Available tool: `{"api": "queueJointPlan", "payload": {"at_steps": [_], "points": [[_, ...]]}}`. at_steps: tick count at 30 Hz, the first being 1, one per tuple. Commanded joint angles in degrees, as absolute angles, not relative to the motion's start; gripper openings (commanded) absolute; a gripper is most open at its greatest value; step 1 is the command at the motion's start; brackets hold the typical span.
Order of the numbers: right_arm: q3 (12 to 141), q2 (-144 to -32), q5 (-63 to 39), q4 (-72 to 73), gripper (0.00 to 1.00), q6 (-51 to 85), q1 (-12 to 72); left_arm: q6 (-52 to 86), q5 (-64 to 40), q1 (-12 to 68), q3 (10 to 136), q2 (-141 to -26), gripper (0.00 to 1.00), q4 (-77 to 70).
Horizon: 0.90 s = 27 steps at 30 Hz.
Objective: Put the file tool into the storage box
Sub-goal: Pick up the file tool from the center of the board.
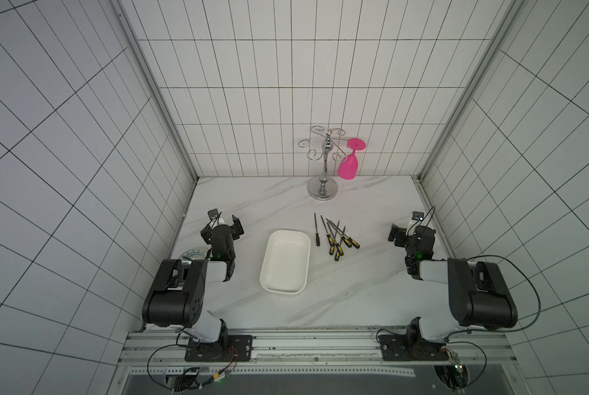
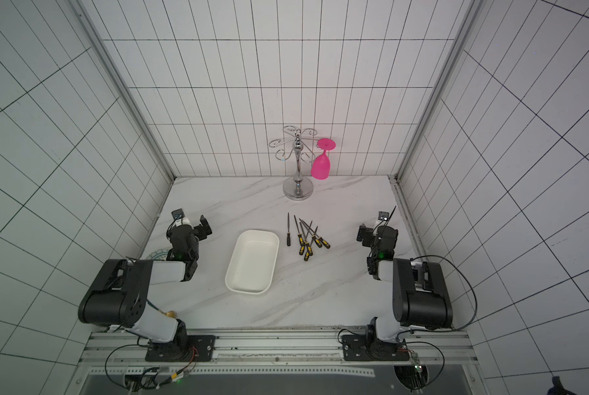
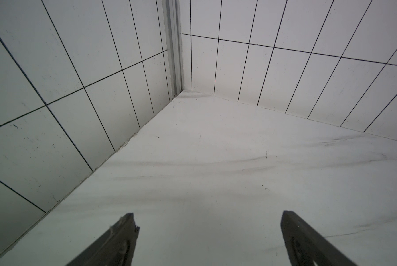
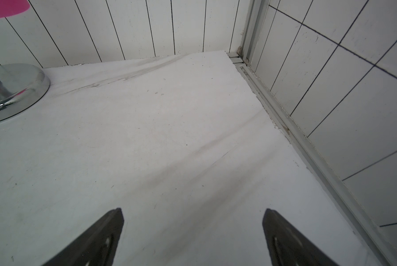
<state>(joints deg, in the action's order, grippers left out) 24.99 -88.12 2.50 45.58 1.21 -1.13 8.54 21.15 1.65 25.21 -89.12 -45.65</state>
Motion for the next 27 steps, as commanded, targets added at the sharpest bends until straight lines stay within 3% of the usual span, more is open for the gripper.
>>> {"api": "queueJointPlan", "payload": {"at_steps": [1, 6, 9, 12, 14, 16, 19, 22, 27], "points": [[26.29, -86.68, 5.52, 42.51, 0.99, 1.25, 0.12, 8.11, 20.57, 1.28, 24.92, -89.65, 0.99, -46.32], [37.96, -80.13, 22.56, 18.25, 0.99, 3.76, 7.24, 7.02, 23.38, 2.87, 24.42, -89.01, 0.99, -47.4], [42.8, -78.32, 23.76, 9.37, 0.98, 7.27, 12.22, 3.91, 26.81, 4.42, 24.24, -86.73, 0.98, -49.11], [45.86, -79.84, 25.69, 6.44, 0.89, 8.31, 18.06, 3.89, 33.11, 8.94, 32.55, -79.38, 0.99, -27.9], [51.15, -82.0, 27.54, -3.35, 0.94, 14.14, 19.97, 4.67, 33.18, 11.37, 36.62, -76.31, 0.98, -20.94], [55.95, -84.49, 25.47, -13.26, 0.97, 21.96, 20.38, 5.44, 34.17, 14.36, 38.55, -73.73, 0.99, -18.06], [57.06, -85.81, 20.71, -17.64, 0.82, 27.22, 22.05, 15.29, 34.73, 17.84, 39.43, -70.3, 0.99, -11.19], [56.35, -87.04, 12.58, -18.86, 0.77, 28.96, 23.25, 26.36, 31.26, 21.75, 39.54, -67.9, 0.99, 0.18], [53.71, -88.07, 3.58, -20.0, 0.64, 28.67, 28.57, 32.27, 34.01, 31.44, 35.23, -66.52, 0.99, 5.08]]}}
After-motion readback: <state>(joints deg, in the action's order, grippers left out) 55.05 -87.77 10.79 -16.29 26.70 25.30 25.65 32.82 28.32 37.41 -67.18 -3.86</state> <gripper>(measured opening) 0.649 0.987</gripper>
